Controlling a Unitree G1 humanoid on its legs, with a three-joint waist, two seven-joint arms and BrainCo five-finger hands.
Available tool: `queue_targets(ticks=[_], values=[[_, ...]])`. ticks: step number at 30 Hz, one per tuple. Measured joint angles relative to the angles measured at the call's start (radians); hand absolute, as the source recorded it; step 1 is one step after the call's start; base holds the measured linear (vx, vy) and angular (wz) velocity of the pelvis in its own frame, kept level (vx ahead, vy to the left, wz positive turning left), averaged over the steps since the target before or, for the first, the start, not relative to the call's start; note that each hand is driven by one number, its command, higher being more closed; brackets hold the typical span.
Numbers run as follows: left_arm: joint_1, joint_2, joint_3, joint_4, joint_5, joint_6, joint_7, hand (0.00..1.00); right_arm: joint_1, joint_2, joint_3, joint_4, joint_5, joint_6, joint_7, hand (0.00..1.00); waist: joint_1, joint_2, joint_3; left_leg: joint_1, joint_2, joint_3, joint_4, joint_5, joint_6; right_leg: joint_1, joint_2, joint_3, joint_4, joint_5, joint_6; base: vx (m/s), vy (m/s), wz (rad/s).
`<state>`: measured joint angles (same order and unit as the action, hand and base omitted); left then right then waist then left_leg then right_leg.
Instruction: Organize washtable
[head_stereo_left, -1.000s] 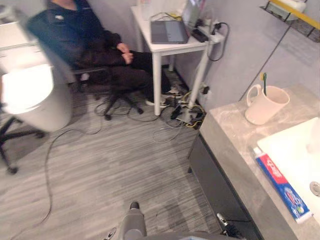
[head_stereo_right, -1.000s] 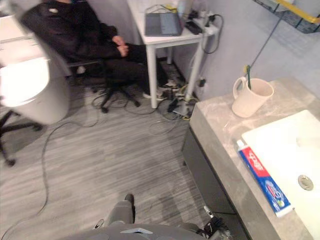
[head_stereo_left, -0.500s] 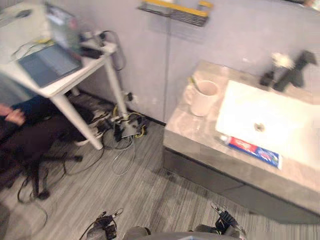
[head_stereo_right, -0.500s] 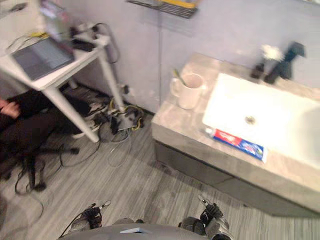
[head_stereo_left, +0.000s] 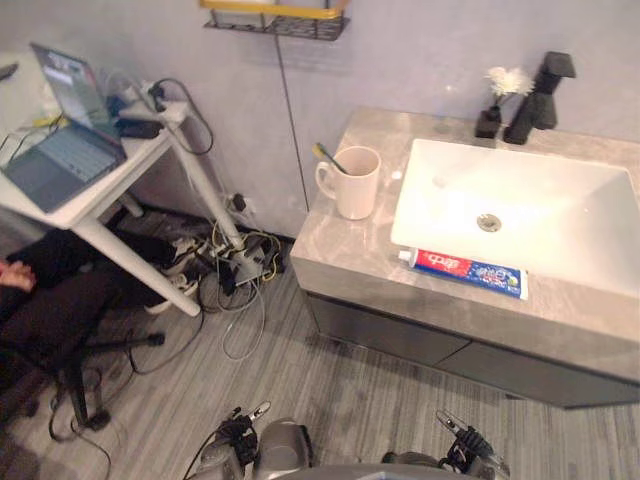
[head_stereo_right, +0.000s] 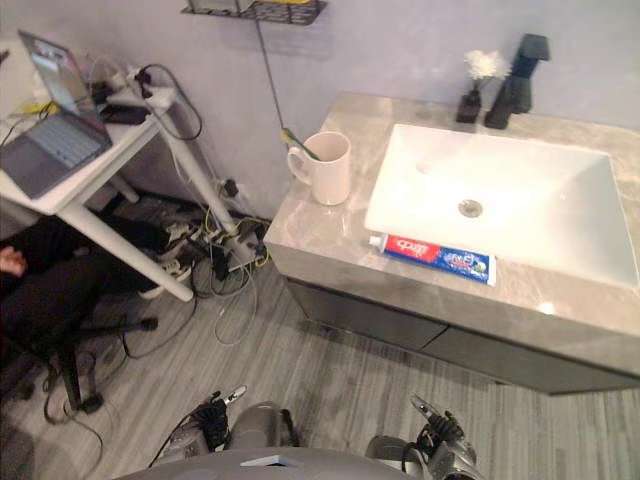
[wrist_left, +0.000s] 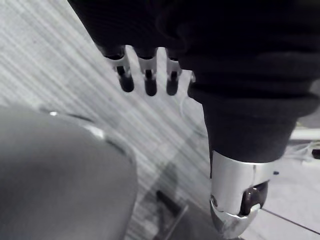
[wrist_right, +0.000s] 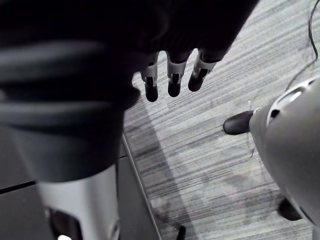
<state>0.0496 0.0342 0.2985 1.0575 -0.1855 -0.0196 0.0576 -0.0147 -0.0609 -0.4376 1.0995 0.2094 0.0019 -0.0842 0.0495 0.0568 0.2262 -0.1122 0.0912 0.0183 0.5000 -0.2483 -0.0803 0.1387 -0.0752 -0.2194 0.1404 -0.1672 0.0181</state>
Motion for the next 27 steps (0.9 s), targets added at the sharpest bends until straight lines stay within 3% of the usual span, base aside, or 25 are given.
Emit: queue_targets(ticks=[1, 5, 10, 12, 21, 22, 24, 27], values=[[0.022, -0.003, 0.009, 0.007, 0.007, 0.005, -0.001, 0.00, 0.000, -0.006, 0.009, -0.003, -0.016, -0.001, 0.009, 0.00, 0.005, 0.022, -0.011, 0.024, -0.002, -0.058, -0.110, 0.015, 0.005, -0.022, 0.025, 0.052, 0.015, -0.006, 0.015, -0.12, 0.171, -1.13], [0.060, 0.003, 0.057, 0.022, 0.019, 0.016, 0.003, 0.00, 0.040, 0.014, 0.027, -0.008, -0.037, 0.002, 0.020, 0.00, 0.009, -0.028, -0.044, 0.096, -0.035, 0.035, -0.217, 0.043, 0.033, -0.038, -0.013, 0.145, 0.007, 0.010, 0.044, 0.00, 0.139, -0.60], [0.070, 0.001, 0.049, 0.044, 0.060, 0.016, 0.004, 0.00, 0.068, 0.009, 0.038, -0.008, -0.043, 0.001, 0.027, 0.00, -0.005, -0.028, -0.102, 0.166, -0.071, 0.111, -0.347, 0.088, 0.053, -0.055, -0.045, 0.217, -0.028, 0.029, 0.072, 0.08, 0.097, -0.43], [0.064, 0.002, 0.039, 0.044, 0.066, 0.016, 0.004, 0.00, 0.072, 0.009, 0.032, -0.007, -0.043, 0.001, 0.031, 0.00, -0.013, -0.022, -0.112, 0.175, -0.079, 0.113, -0.352, 0.095, 0.056, -0.056, -0.050, 0.218, -0.037, 0.033, 0.076, 0.12, 0.056, -0.10], [0.029, 0.014, 0.013, 0.042, 0.054, -0.002, -0.001, 0.00, 0.074, 0.018, -0.006, 0.012, -0.054, 0.006, 0.042, 0.00, -0.002, -0.050, -0.124, 0.179, -0.072, 0.138, -0.374, 0.095, 0.056, -0.052, -0.038, 0.242, -0.091, 0.068, 0.065, 0.05, 0.019, -0.10], [0.029, 0.017, 0.013, 0.043, 0.054, -0.004, -0.001, 0.00, 0.074, 0.020, -0.006, 0.012, -0.053, 0.007, 0.042, 0.00, 0.000, -0.065, -0.115, 0.183, -0.071, 0.148, -0.375, 0.095, 0.056, -0.060, -0.036, 0.258, -0.080, 0.069, 0.065, -0.02, 0.015, -0.29], [0.029, 0.018, 0.013, 0.043, 0.054, -0.004, -0.002, 0.00, 0.072, 0.022, -0.004, 0.010, -0.051, 0.007, 0.043, 0.00, 0.003, -0.066, -0.111, 0.186, -0.063, 0.174, -0.373, 0.093, 0.059, -0.105, -0.027, 0.278, -0.012, 0.068, 0.064, -0.04, 0.019, -0.45], [0.020, 0.023, 0.016, 0.037, 0.054, -0.002, -0.004, 0.00, 0.062, 0.028, 0.003, -0.013, -0.039, 0.002, 0.045, 0.00, 0.005, -0.063, -0.076, 0.183, -0.032, 0.211, -0.339, 0.083, 0.069, -0.253, 0.007, 0.290, 0.280, 0.068, 0.062, -0.18, 0.006, -0.42]])
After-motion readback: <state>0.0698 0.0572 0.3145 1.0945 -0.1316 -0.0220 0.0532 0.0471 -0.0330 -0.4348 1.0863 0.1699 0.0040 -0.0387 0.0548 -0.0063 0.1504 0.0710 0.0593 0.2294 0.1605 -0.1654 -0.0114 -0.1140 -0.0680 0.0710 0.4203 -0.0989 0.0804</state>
